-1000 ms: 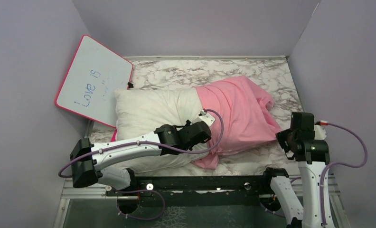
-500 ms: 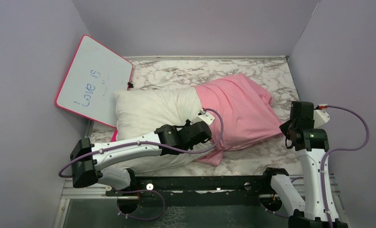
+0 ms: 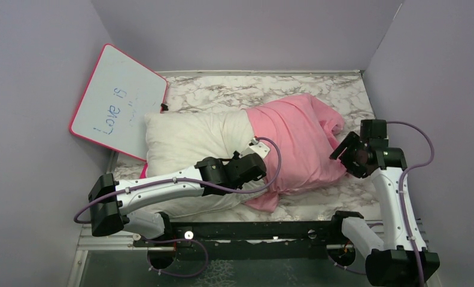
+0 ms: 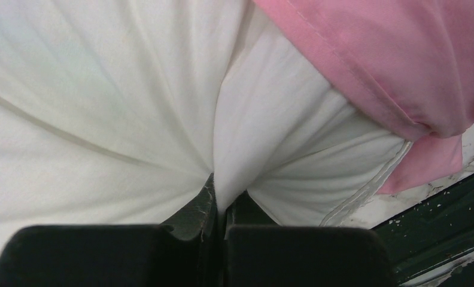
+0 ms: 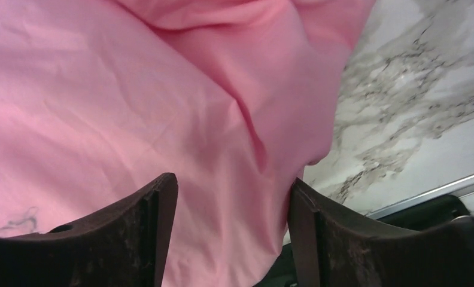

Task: Remove the pillowcase from the pillow
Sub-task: Remove the pillow from the pillowcase.

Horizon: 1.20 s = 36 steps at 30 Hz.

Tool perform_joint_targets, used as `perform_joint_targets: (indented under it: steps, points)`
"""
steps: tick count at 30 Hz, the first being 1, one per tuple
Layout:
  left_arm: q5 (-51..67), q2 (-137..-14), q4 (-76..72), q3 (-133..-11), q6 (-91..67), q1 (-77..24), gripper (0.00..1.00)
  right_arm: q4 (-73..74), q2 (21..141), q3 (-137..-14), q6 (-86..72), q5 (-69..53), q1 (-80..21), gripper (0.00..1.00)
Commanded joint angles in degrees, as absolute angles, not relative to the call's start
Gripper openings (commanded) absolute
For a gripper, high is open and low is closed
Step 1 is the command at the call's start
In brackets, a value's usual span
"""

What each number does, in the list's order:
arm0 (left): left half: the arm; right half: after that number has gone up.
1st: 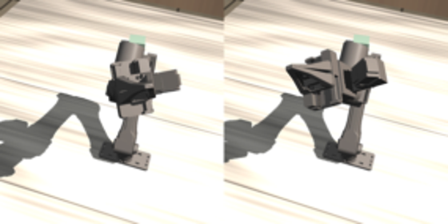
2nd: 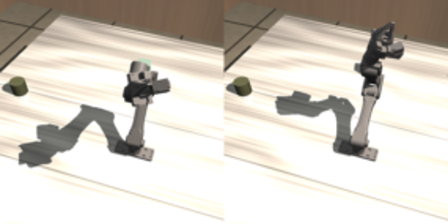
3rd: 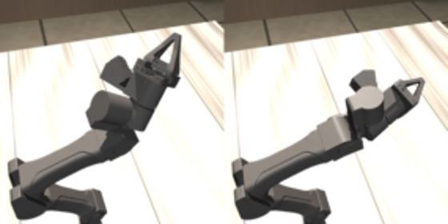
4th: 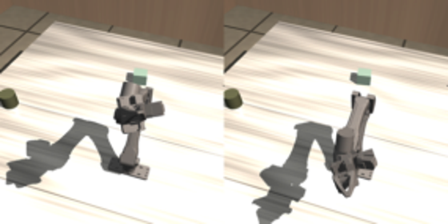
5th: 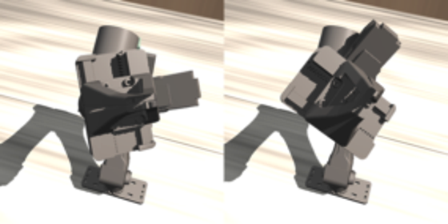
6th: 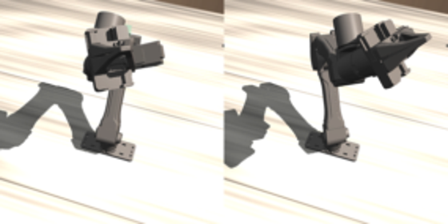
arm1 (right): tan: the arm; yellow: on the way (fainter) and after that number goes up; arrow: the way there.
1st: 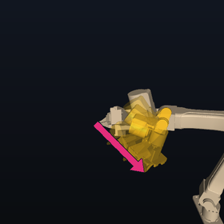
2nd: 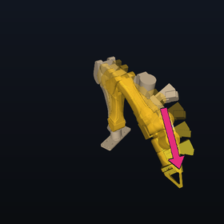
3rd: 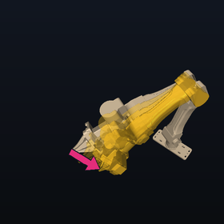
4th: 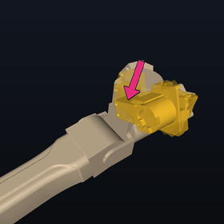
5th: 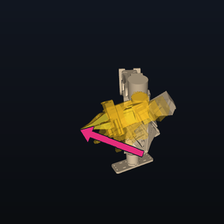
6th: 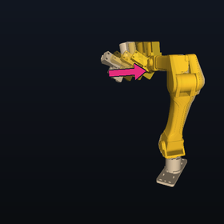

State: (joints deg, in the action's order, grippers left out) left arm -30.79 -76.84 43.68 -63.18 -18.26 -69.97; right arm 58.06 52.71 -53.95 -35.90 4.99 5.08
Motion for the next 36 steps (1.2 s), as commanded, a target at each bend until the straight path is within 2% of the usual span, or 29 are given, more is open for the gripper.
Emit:
perform_joint_targets:
  steps: [1, 9, 14, 18, 23, 25, 29, 30, 36]
  points:
    - [-31.6, -78.3, 52.3, -60.6, -19.4, -69.5, 0.0, 65.1, 51.5, -56.6, -36.1, -3.9, 5.4, 0.7]
    - [-31.1, -76.5, 51.7, -60.7, -21.0, -69.5, 0.0, 69.7, 39.0, -53.3, -44.2, -12.7, 5.4, 0.76]
    - [-31.3, -75.0, 51.0, -60.5, -20.9, -69.5, 0.0, 67.6, 33.7, -50.1, -45.2, -20.7, 5.4, 0.77]
    - [-31.4, -74.0, 50.6, -60.6, -21.1, -69.5, 0.0, 65.3, 33.4, -46.2, -44.4, -26.2, 5.4, 0.69]
    - [-31.5, -73.0, 50.3, -60.1, -21.6, -69.5, 0.0, 65.4, 34.1, -43.3, -43.7, -26.2, 5.4, 0.63]
    - [-31.3, -72.9, 50.2, -59.9, -21.9, -69.5, 0.0, 65.0, 33.6, -43.0, -43.8, -25.4, 5.4, 0.53]
    - [-30.9, -73.4, 50.0, -59.9, -21.8, -69.5, 0.0, 64.3, 32.2, -43.5, -44.8, -21.4, 5.4, 0.12]
    - [-30.7, -73.5, 50.0, -59.9, -21.8, -69.5, 0.0, 64.0, 32.0, -44.0, -45.2, -20.2, 5.4, 0.06]
    - [-31.4, -74.0, 50.0, -59.5, -22.2, -69.5, 0.0, 64.2, 33.3, -51.0, -45.7, -6.2, 5.4, 0.01]
